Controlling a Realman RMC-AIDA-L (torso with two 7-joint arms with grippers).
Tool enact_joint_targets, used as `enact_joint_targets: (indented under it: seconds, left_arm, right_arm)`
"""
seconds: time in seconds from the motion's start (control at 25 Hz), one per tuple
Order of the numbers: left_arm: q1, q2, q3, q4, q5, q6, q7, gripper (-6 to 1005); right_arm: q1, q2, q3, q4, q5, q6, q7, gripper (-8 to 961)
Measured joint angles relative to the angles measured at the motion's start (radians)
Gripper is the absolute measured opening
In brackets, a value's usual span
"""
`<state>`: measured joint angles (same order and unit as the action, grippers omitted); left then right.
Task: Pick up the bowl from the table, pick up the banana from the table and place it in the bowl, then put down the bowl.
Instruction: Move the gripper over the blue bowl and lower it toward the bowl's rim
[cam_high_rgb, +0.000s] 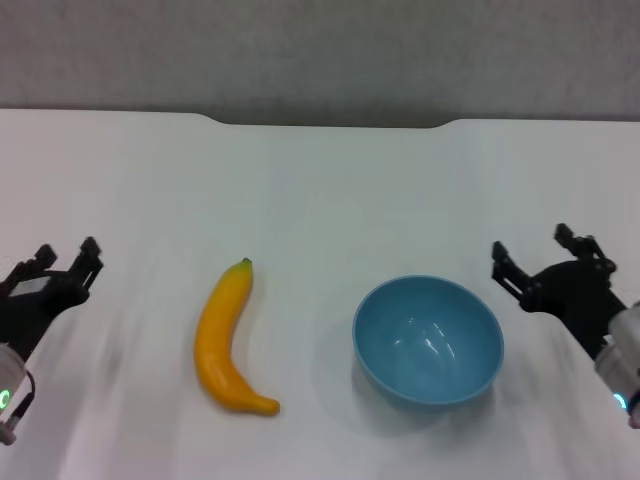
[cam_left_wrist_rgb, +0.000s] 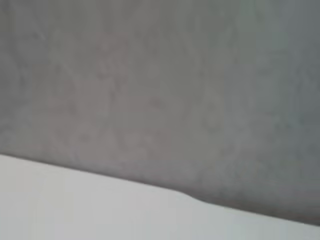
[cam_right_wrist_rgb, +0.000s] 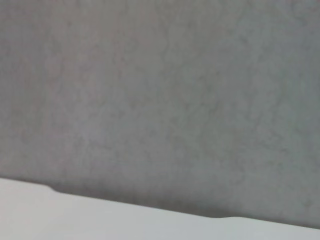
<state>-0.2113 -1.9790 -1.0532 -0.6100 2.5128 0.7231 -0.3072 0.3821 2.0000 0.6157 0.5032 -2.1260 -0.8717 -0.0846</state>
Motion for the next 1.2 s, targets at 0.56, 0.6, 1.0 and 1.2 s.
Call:
enact_joint_targets:
  seconds: [0.56, 0.6, 1.0, 1.2]
  left_arm:
    - [0.143, -0.036, -0.213, -0.518, -0.004, -0.596, 0.394, 615]
    - [0.141, -0.043, -0.233, -0.543, -0.006, -0.657, 0.413, 615]
    - [0.111, -0.050, -0.313, -0.628, -0.053, -0.905, 0.560, 616]
    - [0.089, -0.051, -0.383, -0.676, -0.054, -1.057, 0.616, 615]
  right_arm:
    - [-0.151, -0.036, 0.328, 0.502, -0.062, 0.556, -0.388, 882]
    - [-0.170, -0.023, 0.379, 0.540, -0.070, 0.632, -0.427, 882]
    - [-0.210, 0.002, 0.564, 0.705, -0.078, 0.983, -0.540, 882]
    - [-0.179, 0.003, 0.639, 0.741, -0.078, 1.169, -0.538, 882]
